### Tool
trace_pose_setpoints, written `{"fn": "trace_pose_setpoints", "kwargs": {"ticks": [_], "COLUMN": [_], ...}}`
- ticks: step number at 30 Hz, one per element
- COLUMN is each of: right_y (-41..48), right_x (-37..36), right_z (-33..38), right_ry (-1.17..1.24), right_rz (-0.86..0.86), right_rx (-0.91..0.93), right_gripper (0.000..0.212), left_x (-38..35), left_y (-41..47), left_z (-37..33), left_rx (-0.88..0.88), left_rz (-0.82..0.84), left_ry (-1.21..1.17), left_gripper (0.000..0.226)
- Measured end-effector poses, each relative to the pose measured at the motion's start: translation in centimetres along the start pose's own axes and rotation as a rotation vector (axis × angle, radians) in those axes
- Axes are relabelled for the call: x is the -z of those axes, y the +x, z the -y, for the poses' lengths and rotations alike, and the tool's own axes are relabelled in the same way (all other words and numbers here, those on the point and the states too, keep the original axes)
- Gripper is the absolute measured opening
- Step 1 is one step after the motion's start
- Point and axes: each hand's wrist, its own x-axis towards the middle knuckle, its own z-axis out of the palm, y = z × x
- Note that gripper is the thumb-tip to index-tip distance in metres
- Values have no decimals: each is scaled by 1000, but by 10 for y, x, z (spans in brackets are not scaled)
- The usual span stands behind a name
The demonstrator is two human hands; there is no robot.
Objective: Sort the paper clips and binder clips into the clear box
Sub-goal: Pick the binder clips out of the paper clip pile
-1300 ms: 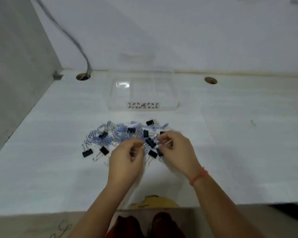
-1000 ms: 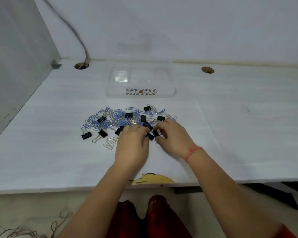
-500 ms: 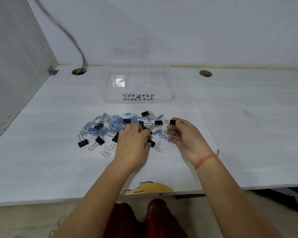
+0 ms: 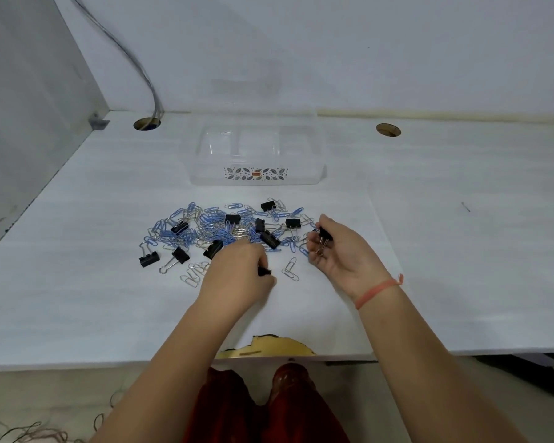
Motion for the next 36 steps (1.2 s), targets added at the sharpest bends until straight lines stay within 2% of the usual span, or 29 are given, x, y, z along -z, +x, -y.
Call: {"fn": "trace_pose_setpoints", "kwargs": {"ticks": [3, 5, 7, 9, 10, 13, 15, 16, 17, 19, 21, 23, 25, 27, 29, 32, 34, 36], "right_y": [2, 5, 7, 9, 10, 16, 21, 23, 26, 29, 31, 31, 28, 22, 18, 12, 8, 4], "right_x": [1, 1, -1, -5, -7, -14, -16, -17, -16, -15, -16, -14, -10, -5, 3, 14, 22, 28], "right_z": [-1, -1, 2, 7, 8, 10, 8, 7, 7, 8, 8, 7, 6, 13, 23, 34, 34, 31], "right_ry": [-249, -416, -648, -963, -1132, -1504, -1617, -1636, -1622, -1538, -1474, -1400, -1233, -915, -547, -7, 291, 414], "right_rz": [-38, -82, -141, -177, -179, -168, -156, -148, -138, -111, -81, -83, -96, -104, -104, -76, -58, -46], "right_rx": [114, 228, 400, 561, 603, 629, 613, 602, 579, 515, 500, 564, 619, 573, 426, 94, -50, -73], "right_gripper": [32, 36, 30, 24, 28, 33, 32, 31, 32, 32, 25, 18, 21, 23, 19, 18, 28, 33], "left_x": [0, -1, 4, 9, 10, 2, -5, -8, -11, -14, -16, -17, -15, -10, -5, 4, 7, 7], "left_y": [0, -2, -3, -1, 3, 16, 25, 29, 33, 39, 41, 42, 43, 41, 35, 28, 28, 29], "left_z": [-7, -6, -7, -15, -18, -21, -14, -10, -7, -8, -12, -12, -10, -10, -13, -21, -25, -29], "left_rx": [-20, 36, 167, 316, 365, 357, 250, 194, 147, 102, 92, 100, 105, 126, 187, 324, 426, 528], "left_rz": [-24, -126, -228, -214, -177, -140, -193, -194, -173, -123, -131, -164, -205, -244, -261, -186, -114, -56], "left_ry": [1, -133, -488, -890, -942, -768, -436, -264, -145, -66, -67, -89, -126, -201, -398, -938, -1193, -1442], "left_gripper": [3, 7, 11, 17, 20, 17, 9, 15, 27, 39, 33, 30, 33, 39, 34, 9, 14, 21]}}
